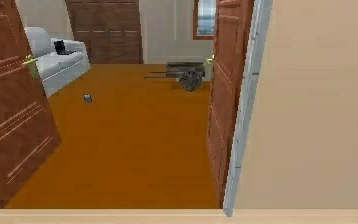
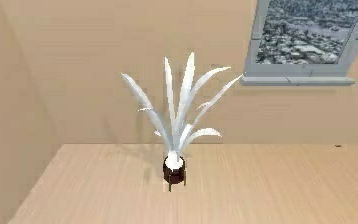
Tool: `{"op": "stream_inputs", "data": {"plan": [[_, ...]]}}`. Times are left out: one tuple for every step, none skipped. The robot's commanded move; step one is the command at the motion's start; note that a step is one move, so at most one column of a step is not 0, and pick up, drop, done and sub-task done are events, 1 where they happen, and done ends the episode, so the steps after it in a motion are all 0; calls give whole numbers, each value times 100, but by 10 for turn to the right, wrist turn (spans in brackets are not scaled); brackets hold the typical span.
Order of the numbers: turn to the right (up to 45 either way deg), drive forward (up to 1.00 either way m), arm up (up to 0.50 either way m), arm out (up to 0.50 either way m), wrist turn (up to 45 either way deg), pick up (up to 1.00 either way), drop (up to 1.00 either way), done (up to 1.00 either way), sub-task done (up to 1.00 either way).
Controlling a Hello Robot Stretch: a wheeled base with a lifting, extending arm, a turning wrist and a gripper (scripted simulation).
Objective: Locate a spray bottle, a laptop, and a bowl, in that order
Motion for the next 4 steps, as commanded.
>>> {"op": "stream_inputs", "data": {"plan": [[-120,0,0,0,0,0,0,0,0],[0,100,0,0,0,0,0,0,0],[0,55,0,0,0,0,0,0,0],[90,0,0,0,0,0,0,0,0]]}}
